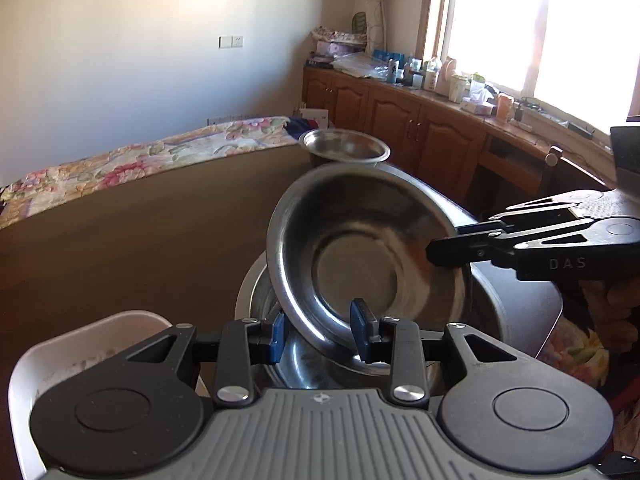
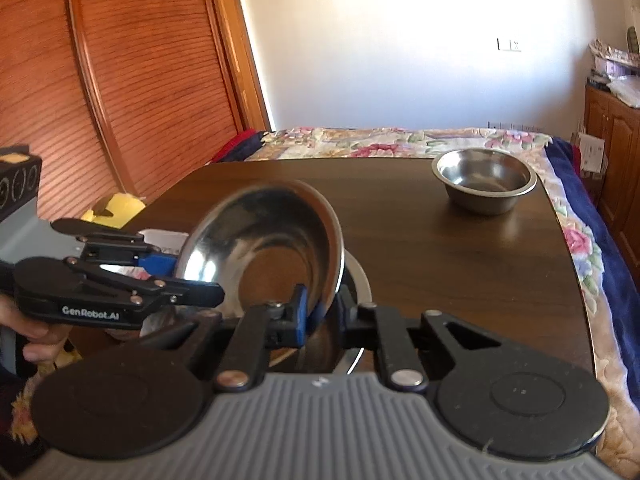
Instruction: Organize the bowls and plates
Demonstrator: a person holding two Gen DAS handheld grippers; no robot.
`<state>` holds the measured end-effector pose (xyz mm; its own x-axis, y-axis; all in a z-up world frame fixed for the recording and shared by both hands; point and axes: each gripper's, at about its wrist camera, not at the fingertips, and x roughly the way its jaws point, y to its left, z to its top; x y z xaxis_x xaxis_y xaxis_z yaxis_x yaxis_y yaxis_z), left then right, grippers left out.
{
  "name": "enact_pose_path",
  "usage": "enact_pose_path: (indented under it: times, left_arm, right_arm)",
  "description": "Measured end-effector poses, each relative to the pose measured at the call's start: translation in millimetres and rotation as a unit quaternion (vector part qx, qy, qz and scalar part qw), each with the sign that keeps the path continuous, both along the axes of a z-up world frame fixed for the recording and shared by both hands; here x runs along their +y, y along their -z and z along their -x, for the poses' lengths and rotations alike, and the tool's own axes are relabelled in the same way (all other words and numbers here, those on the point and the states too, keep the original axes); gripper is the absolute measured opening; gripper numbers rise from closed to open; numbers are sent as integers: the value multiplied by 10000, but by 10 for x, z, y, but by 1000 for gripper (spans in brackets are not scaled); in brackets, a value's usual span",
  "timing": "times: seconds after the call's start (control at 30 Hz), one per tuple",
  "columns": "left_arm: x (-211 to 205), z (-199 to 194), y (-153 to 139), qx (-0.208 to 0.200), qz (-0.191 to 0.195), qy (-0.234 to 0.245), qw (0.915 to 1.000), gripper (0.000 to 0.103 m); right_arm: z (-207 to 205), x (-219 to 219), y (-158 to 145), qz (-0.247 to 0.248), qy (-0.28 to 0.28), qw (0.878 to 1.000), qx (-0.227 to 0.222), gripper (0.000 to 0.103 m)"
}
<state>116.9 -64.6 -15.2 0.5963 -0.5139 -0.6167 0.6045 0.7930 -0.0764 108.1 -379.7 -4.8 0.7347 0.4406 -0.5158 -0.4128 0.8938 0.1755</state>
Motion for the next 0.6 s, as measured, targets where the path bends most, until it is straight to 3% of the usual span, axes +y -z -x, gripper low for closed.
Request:
enact_pose_path:
  times: [0.37, 0.6]
  left_arm:
    - [47, -15, 62, -55, -67, -70, 9999, 32]
    - [26, -5, 33, -196, -99, -101, 9997, 32]
  right_arm:
    - [-22, -55, 70, -21, 90, 10000, 11, 7]
    - [-17, 36, 68, 312, 16, 9994, -142, 8]
